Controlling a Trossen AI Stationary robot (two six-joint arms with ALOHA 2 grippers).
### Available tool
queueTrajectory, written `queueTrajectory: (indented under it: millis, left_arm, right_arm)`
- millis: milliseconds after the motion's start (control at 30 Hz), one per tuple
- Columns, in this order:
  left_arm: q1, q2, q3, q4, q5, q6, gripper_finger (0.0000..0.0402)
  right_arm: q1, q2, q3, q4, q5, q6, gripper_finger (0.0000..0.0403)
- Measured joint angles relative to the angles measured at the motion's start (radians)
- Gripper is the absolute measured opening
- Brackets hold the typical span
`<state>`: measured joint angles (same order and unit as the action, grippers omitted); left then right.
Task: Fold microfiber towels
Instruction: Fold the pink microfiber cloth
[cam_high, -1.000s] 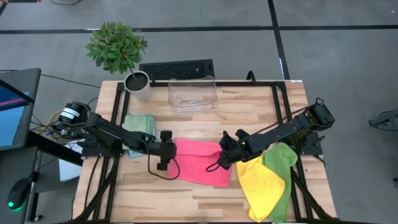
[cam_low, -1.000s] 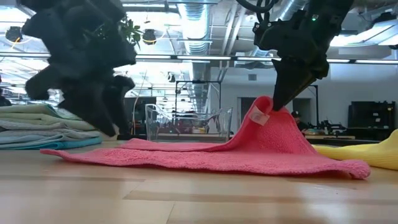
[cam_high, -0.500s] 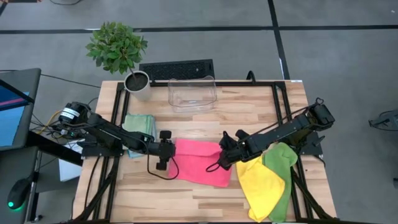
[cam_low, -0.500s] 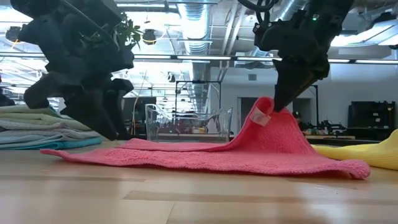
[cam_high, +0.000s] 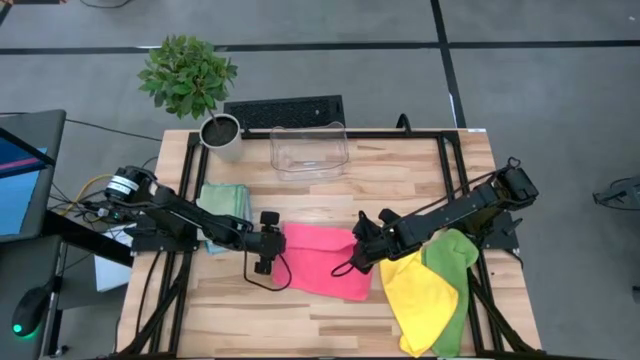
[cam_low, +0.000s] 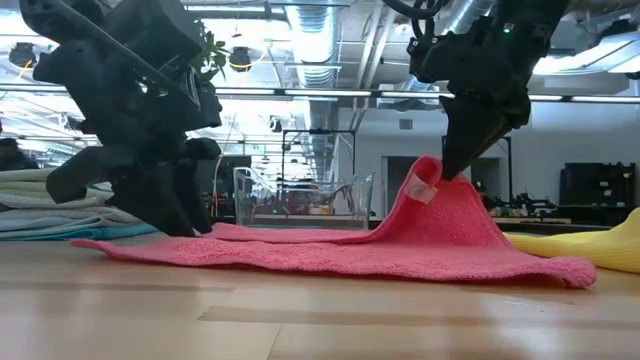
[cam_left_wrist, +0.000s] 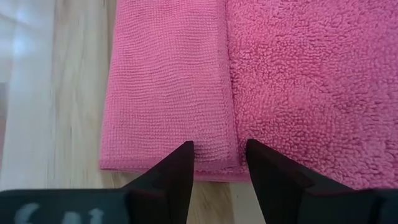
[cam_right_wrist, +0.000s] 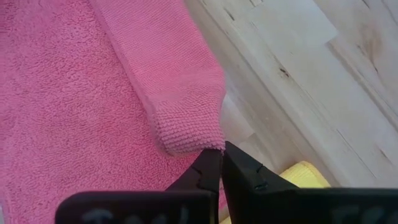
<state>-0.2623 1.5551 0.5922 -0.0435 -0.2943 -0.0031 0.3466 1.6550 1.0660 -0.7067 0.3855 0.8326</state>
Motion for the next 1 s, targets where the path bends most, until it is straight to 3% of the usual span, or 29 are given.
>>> queueTrajectory:
  millis: [133, 467, 1000]
  left_arm:
    - [0.000, 0.000, 0.000, -0.003, -0.002, -0.006, 0.0123]
    - [0.002, 0.002, 0.060, -0.104, -0.010, 0.021, 0.0007]
    - [0.005, 0.002, 0.139, -0.221, -0.006, -0.057, 0.0002]
  right_arm:
    - [0.000, 0.000, 0.000, 0.000, -0.002, -0.004, 0.0035]
    - [0.000, 0.000, 0.000, 0.000, -0.003, -0.004, 0.0035]
    - [0.002, 0.000, 0.000, -0.027, -0.025, -0.019, 0.0038]
